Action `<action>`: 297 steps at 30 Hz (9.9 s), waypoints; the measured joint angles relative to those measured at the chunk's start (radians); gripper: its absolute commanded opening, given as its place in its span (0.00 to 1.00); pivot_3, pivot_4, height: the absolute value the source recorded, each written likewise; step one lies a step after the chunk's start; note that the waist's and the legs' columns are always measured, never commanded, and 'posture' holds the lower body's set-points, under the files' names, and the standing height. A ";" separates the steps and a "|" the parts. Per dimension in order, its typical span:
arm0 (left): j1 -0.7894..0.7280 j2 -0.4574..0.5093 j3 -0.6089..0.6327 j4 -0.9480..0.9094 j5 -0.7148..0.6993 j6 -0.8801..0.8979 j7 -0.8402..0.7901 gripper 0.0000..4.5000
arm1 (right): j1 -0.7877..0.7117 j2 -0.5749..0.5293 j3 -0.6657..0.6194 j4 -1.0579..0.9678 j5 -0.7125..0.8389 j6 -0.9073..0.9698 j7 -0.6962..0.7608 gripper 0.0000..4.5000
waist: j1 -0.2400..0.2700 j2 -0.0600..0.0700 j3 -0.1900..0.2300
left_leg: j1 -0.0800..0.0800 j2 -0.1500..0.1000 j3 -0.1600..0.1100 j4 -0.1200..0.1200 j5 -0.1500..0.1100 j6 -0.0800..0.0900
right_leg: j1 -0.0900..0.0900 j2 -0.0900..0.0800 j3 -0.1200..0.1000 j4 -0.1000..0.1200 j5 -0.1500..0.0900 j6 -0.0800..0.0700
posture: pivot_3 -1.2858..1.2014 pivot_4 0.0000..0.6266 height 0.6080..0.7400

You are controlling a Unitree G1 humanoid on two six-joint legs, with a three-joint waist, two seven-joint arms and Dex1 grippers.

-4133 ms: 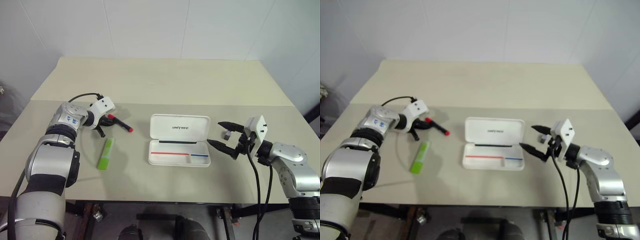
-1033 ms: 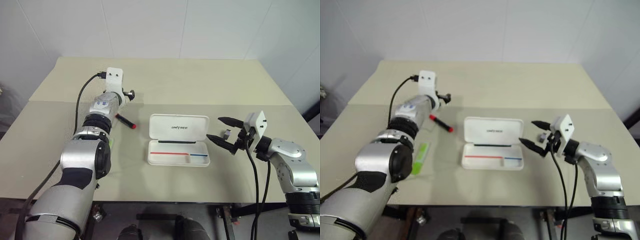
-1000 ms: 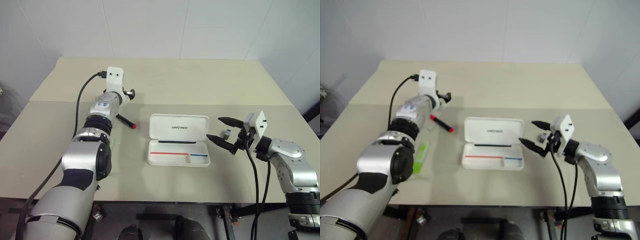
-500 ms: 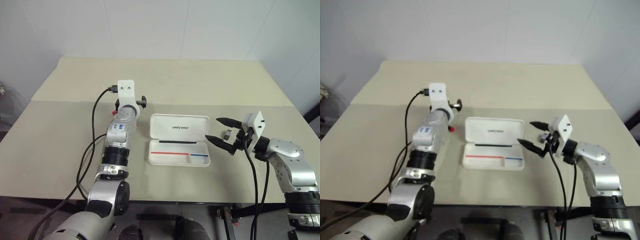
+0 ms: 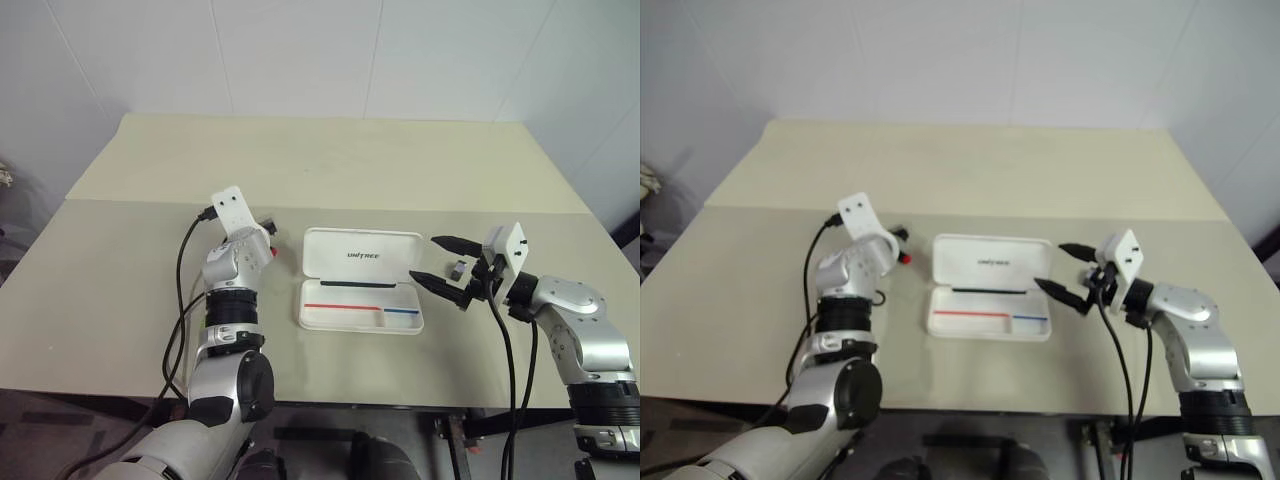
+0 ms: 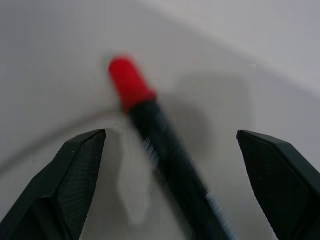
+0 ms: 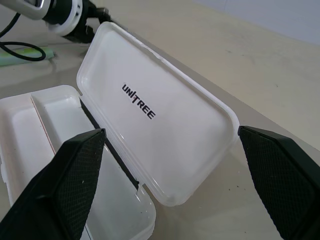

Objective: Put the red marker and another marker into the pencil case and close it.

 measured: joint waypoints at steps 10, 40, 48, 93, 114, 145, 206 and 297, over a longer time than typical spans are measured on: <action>-0.092 0.070 0.042 0.159 -0.050 0.031 0.005 0.95 | 0.004 0.000 0.000 -0.001 0.000 -0.003 -0.005 1.00 | 0.003 0.000 0.000 | 0.003 0.000 0.000 0.000 0.001 -0.001 | 0.001 0.000 0.000 -0.001 0.001 -0.001 | 0.52 0.24 1.00; -0.239 0.336 -0.253 0.616 0.041 -0.140 -0.425 0.12 | 0.023 0.017 -0.004 -0.005 0.001 -0.026 -0.041 1.00 | -0.015 -0.002 0.000 | 0.008 0.000 -0.006 -0.008 0.008 -0.002 | 0.008 -0.001 -0.005 -0.006 0.006 -0.007 | 0.52 0.24 1.00; -0.181 0.428 -0.399 0.284 0.078 -0.181 -0.707 0.12 | 0.034 0.017 -0.029 -0.006 0.001 -0.025 -0.041 1.00 | -0.011 -0.002 0.000 | -0.001 0.000 0.001 -0.016 0.009 -0.004 | -0.004 0.000 -0.004 -0.006 0.003 -0.005 | 0.52 0.24 1.00; -0.153 0.357 -0.984 0.130 0.138 -0.366 -1.786 0.12 | 0.298 -0.083 -0.111 -0.289 0.139 0.045 0.010 1.00 | 0.002 -0.003 0.001 | -0.004 0.000 -0.004 -0.001 0.002 0.006 | -0.002 0.000 -0.003 -0.006 0.002 -0.003 | 0.52 0.24 1.00; -0.189 0.254 -0.975 0.311 0.238 -0.465 -1.802 0.56 | 0.346 -0.069 -0.112 -0.353 0.142 0.061 -0.074 1.00 | 0.014 -0.003 0.001 | -0.005 0.000 -0.006 -0.001 0.001 0.007 | -0.002 0.000 -0.004 -0.006 0.001 -0.003 | 0.52 0.24 1.00; 0.264 0.226 -0.554 -0.789 0.289 0.340 -1.022 1.00 | 0.031 -0.058 -0.020 -0.025 0.138 0.038 0.186 1.00 | 0.012 -0.002 0.001 | -0.003 0.000 -0.006 0.000 0.002 0.006 | 0.000 0.000 -0.003 0.001 0.002 -0.003 | 0.52 0.24 1.00; 0.532 0.396 -0.241 -0.866 0.012 0.397 -0.865 0.24 | 0.030 -0.052 0.001 0.037 0.139 -0.007 0.394 1.00 | 0.012 -0.001 0.000 | -0.001 0.000 -0.010 -0.002 0.006 0.001 | 0.001 -0.001 -0.006 -0.001 0.002 -0.009 | 0.52 0.24 1.00; 0.170 0.523 -0.839 -0.559 -0.069 -0.043 -1.657 0.99 | 0.250 0.076 -0.050 -0.172 0.031 -0.094 -0.115 1.00 | 0.009 0.000 0.001 | -0.001 0.001 -0.009 -0.001 0.001 0.003 | 0.000 0.000 -0.005 -0.001 -0.002 -0.006 | 0.52 0.24 1.00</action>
